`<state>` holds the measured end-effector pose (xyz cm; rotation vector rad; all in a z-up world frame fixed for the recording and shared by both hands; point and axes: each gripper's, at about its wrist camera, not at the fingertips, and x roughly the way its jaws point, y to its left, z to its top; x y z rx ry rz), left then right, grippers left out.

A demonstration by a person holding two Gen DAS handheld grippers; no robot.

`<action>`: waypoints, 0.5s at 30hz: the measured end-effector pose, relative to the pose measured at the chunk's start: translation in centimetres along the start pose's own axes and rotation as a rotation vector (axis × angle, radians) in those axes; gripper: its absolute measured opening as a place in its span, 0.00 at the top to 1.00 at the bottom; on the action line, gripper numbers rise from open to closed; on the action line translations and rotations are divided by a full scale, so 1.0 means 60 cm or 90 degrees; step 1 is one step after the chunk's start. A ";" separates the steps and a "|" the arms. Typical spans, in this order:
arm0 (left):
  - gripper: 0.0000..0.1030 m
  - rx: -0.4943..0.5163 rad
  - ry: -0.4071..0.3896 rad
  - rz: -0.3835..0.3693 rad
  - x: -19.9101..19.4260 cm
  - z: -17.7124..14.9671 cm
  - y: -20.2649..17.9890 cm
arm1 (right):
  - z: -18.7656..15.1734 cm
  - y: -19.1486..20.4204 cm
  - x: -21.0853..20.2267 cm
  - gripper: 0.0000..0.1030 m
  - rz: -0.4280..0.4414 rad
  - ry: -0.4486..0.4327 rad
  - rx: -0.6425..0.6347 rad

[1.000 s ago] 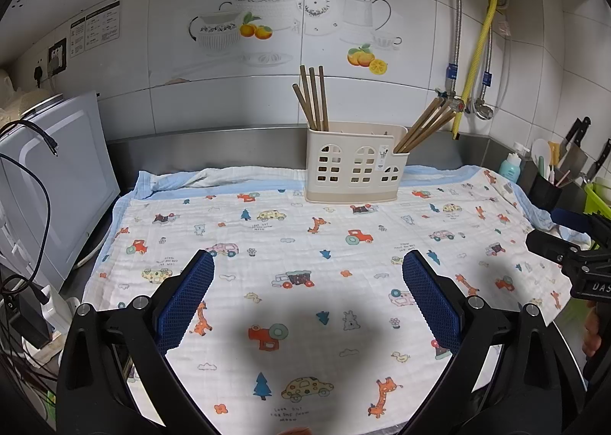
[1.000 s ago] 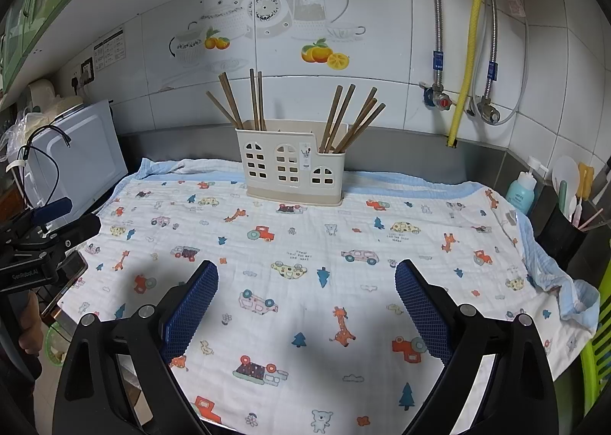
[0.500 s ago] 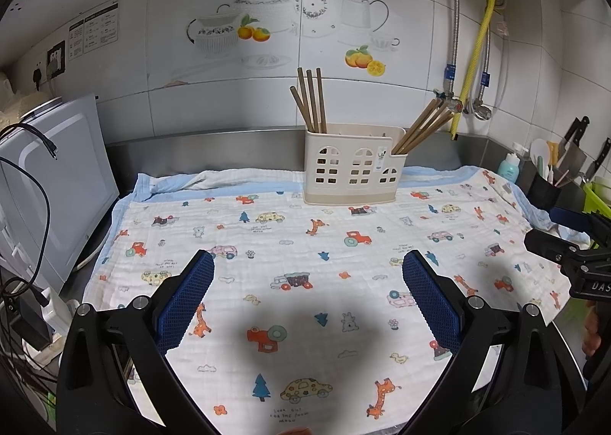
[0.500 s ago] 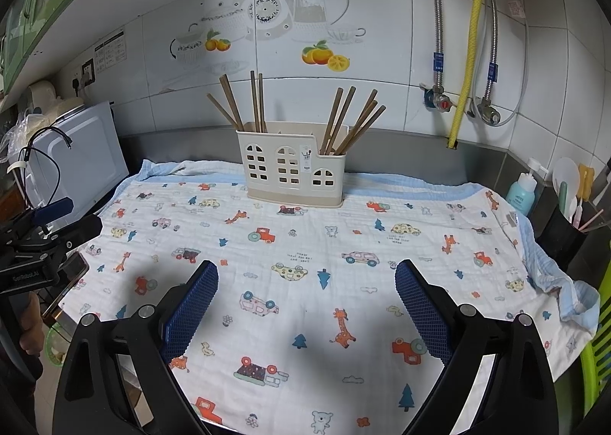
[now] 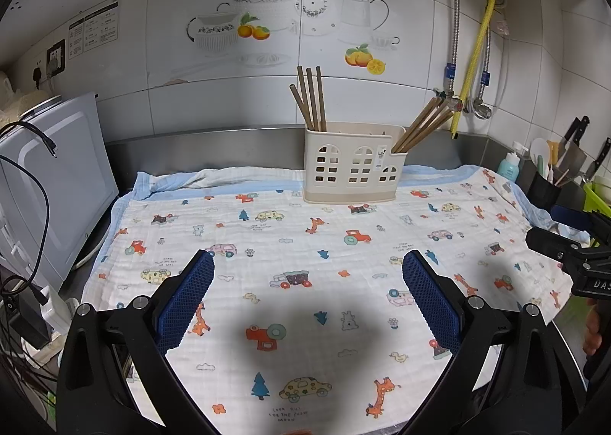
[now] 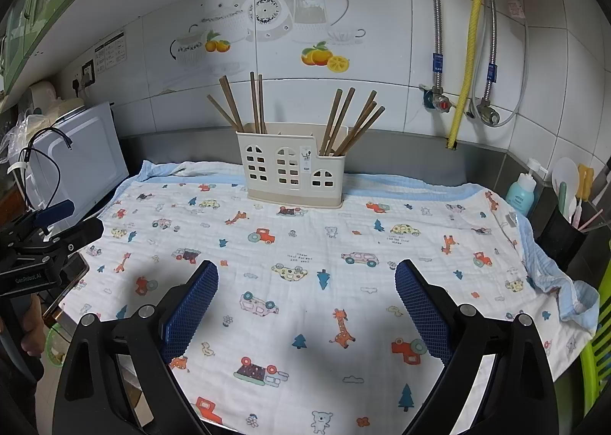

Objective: Organize utensils

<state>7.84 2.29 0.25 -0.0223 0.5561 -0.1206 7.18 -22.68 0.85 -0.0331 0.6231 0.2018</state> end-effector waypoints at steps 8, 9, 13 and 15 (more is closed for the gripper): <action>0.05 -0.001 0.000 -0.001 0.000 -0.001 -0.001 | 0.000 0.001 0.000 0.12 0.001 0.000 0.000; 0.05 0.000 0.000 -0.001 0.000 -0.001 -0.001 | 0.000 0.001 -0.001 0.12 0.002 0.000 0.001; 0.05 -0.001 -0.001 -0.001 0.000 -0.001 -0.001 | 0.000 0.001 0.000 0.12 0.000 0.000 0.000; 0.05 0.001 -0.001 0.000 0.000 -0.001 -0.002 | 0.000 0.001 0.000 0.12 0.001 0.000 0.000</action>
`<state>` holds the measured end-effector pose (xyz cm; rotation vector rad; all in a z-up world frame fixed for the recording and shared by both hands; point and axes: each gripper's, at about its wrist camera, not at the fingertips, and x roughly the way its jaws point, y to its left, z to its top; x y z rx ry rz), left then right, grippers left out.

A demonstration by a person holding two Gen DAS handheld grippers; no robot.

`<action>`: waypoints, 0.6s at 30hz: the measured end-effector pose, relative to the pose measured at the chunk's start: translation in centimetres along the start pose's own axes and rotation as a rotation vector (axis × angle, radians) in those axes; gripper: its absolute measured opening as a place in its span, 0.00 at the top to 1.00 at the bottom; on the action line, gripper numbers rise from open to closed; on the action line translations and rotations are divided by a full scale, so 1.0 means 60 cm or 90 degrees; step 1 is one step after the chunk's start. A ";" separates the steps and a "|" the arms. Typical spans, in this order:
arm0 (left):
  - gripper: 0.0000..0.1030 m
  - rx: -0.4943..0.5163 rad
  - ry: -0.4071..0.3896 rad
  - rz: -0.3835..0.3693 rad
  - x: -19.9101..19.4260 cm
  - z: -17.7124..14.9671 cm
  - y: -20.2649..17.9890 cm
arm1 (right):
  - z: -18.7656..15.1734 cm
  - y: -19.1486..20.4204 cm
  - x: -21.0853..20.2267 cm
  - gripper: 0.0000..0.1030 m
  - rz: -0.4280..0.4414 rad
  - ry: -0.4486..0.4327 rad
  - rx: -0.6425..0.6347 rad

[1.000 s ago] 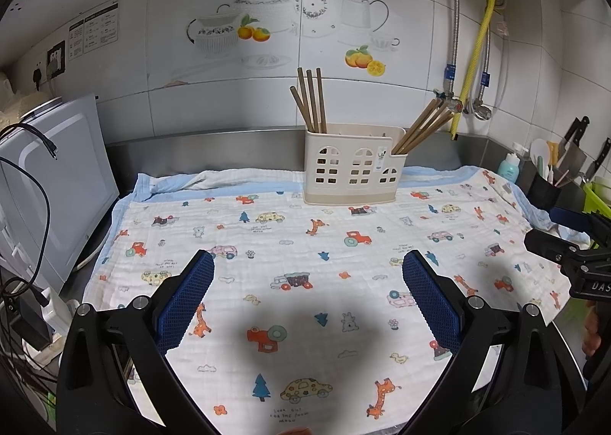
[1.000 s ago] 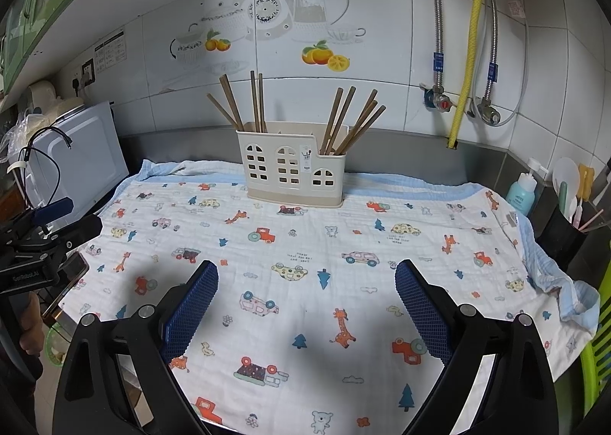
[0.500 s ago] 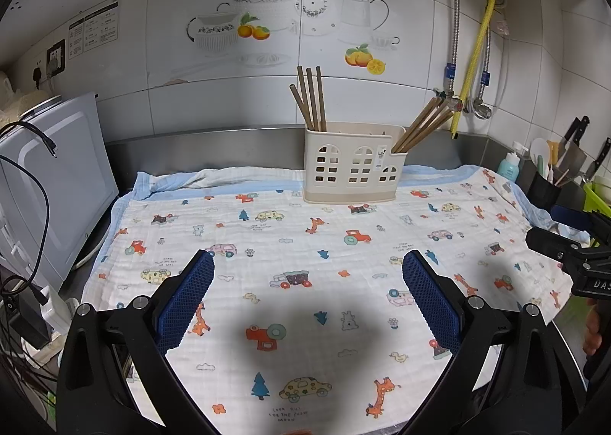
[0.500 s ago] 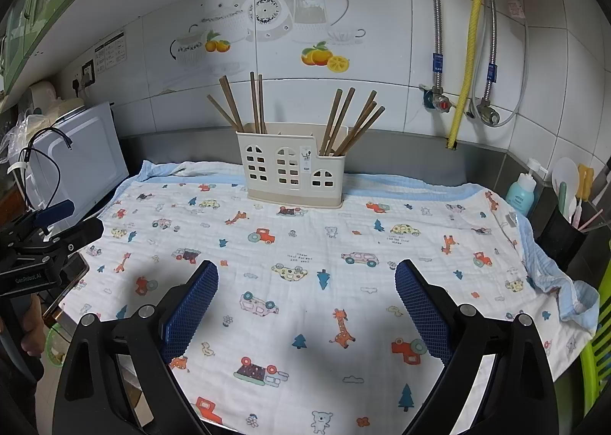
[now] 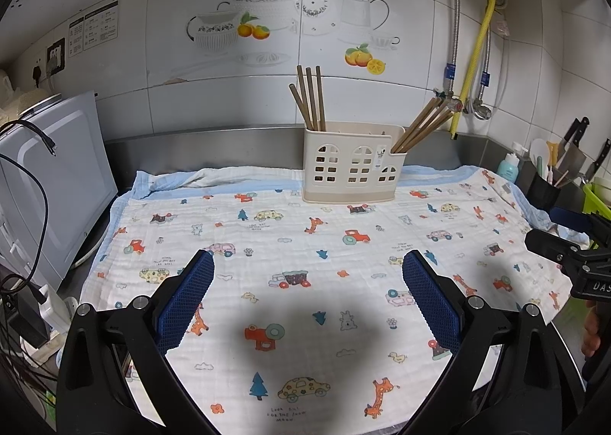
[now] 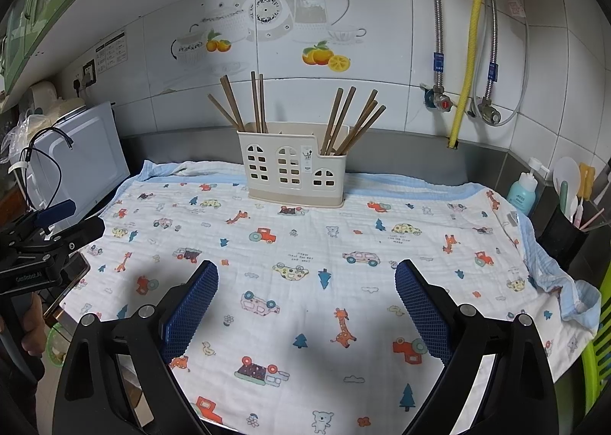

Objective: Organize utensils

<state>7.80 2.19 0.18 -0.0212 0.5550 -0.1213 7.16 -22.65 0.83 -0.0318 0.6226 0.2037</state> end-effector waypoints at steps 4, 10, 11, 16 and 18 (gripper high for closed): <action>0.05 -0.001 -0.001 -0.001 0.000 0.000 0.000 | 0.000 0.000 0.000 0.12 0.000 0.000 0.001; 0.05 -0.001 -0.007 0.001 -0.003 -0.001 -0.001 | 0.000 -0.001 -0.001 0.12 -0.001 0.000 0.000; 0.05 0.000 -0.006 0.000 -0.003 -0.001 -0.002 | 0.000 -0.001 -0.001 0.12 -0.001 0.000 0.000; 0.05 0.001 -0.005 -0.005 -0.005 0.001 -0.005 | 0.000 0.000 -0.001 0.12 0.000 0.001 0.000; 0.05 0.001 -0.003 -0.005 -0.005 0.000 -0.006 | 0.000 0.001 -0.001 0.12 0.000 0.000 0.000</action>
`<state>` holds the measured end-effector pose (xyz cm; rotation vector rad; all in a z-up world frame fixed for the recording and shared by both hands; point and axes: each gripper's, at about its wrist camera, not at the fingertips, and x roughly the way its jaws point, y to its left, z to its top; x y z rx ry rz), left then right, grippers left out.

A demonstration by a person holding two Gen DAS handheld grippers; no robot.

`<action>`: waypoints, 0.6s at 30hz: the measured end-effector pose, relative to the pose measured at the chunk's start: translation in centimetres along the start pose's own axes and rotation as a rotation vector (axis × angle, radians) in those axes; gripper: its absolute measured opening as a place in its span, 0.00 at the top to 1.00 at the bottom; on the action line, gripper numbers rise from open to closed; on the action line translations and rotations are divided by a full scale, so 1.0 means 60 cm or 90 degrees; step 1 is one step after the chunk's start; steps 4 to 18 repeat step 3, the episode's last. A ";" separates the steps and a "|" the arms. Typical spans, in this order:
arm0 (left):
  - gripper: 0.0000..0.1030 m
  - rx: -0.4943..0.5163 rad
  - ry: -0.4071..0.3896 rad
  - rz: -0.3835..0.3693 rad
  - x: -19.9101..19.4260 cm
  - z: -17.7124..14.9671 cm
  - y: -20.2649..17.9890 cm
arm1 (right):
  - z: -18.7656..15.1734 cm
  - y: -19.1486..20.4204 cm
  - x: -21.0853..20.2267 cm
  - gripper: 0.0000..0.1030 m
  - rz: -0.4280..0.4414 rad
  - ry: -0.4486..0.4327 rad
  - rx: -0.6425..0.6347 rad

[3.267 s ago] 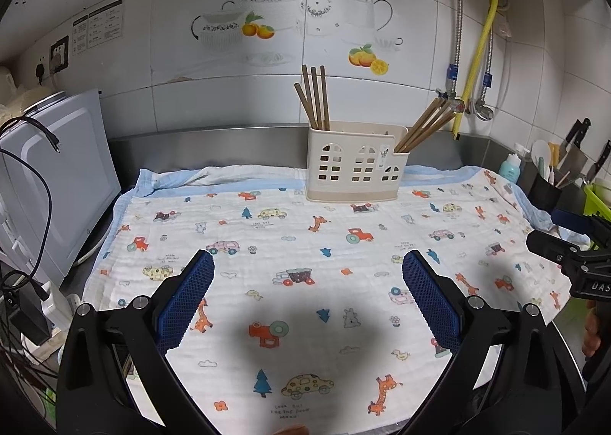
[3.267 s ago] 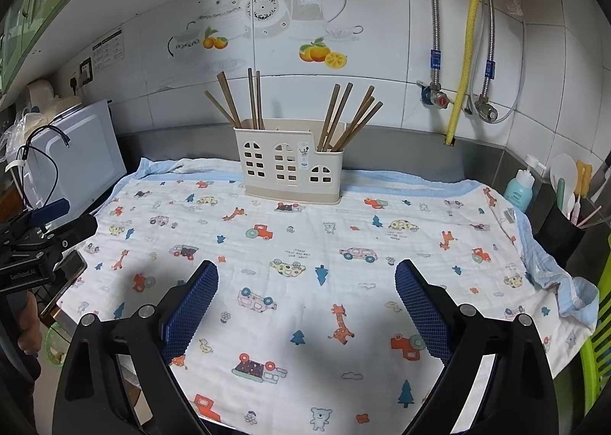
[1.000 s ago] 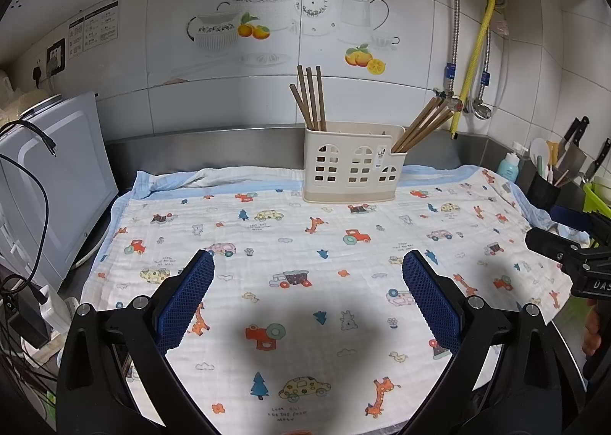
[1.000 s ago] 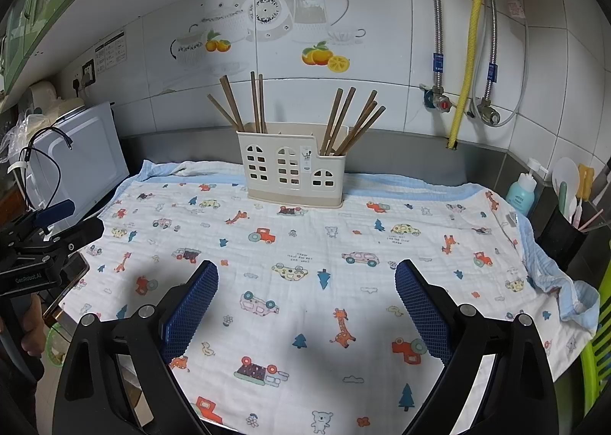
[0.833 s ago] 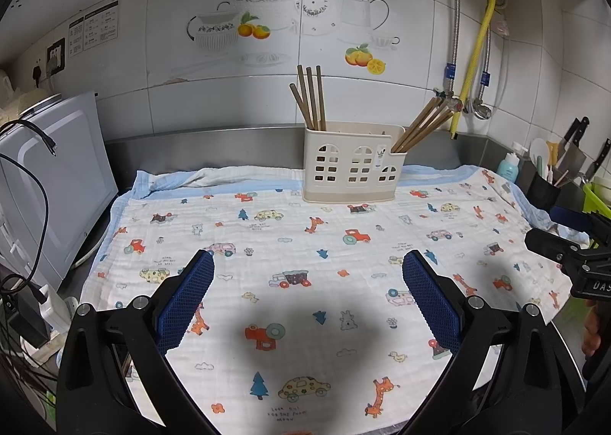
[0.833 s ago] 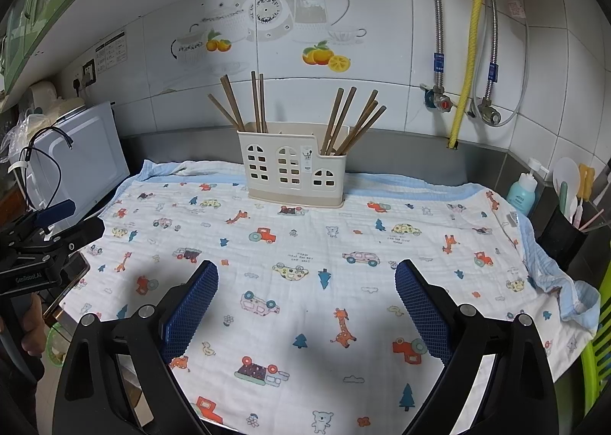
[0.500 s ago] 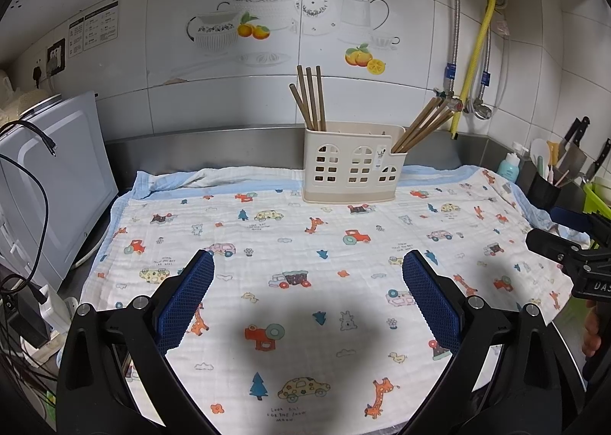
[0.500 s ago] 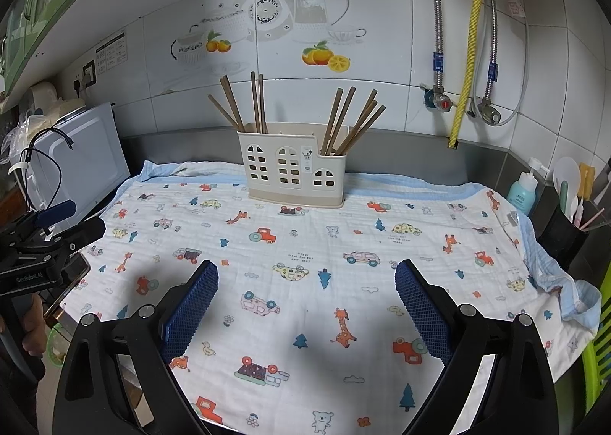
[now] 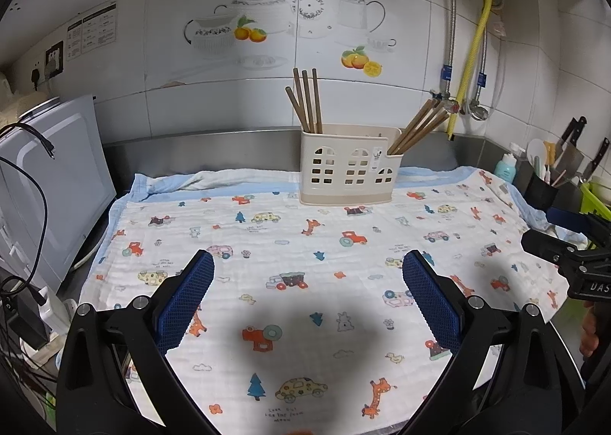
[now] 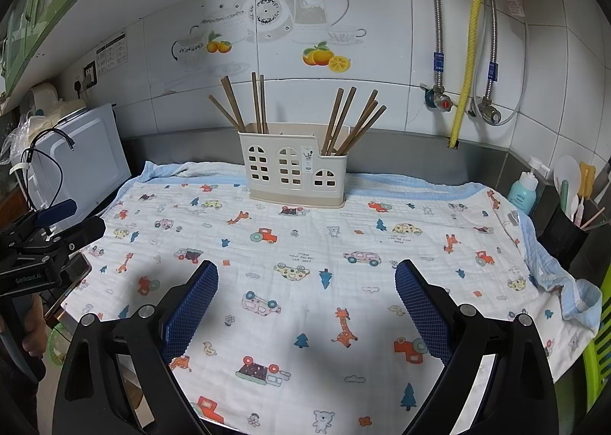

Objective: Organize utensils

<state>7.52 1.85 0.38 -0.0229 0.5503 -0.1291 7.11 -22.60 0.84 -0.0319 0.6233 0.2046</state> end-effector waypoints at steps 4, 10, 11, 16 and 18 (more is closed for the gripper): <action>0.05 -0.001 0.002 0.002 0.001 -0.001 -0.001 | 0.000 0.000 0.000 0.12 -0.001 0.000 0.000; 0.05 -0.001 0.002 0.002 0.001 -0.001 -0.001 | 0.000 0.000 0.000 0.12 -0.001 0.000 0.000; 0.05 -0.001 0.002 0.002 0.001 -0.001 -0.001 | 0.000 0.000 0.000 0.12 -0.001 0.000 0.000; 0.05 -0.001 0.002 0.002 0.001 -0.001 -0.001 | 0.000 0.000 0.000 0.12 -0.001 0.000 0.000; 0.05 -0.001 0.002 0.002 0.001 -0.001 -0.001 | 0.000 0.000 0.000 0.12 -0.001 0.000 0.000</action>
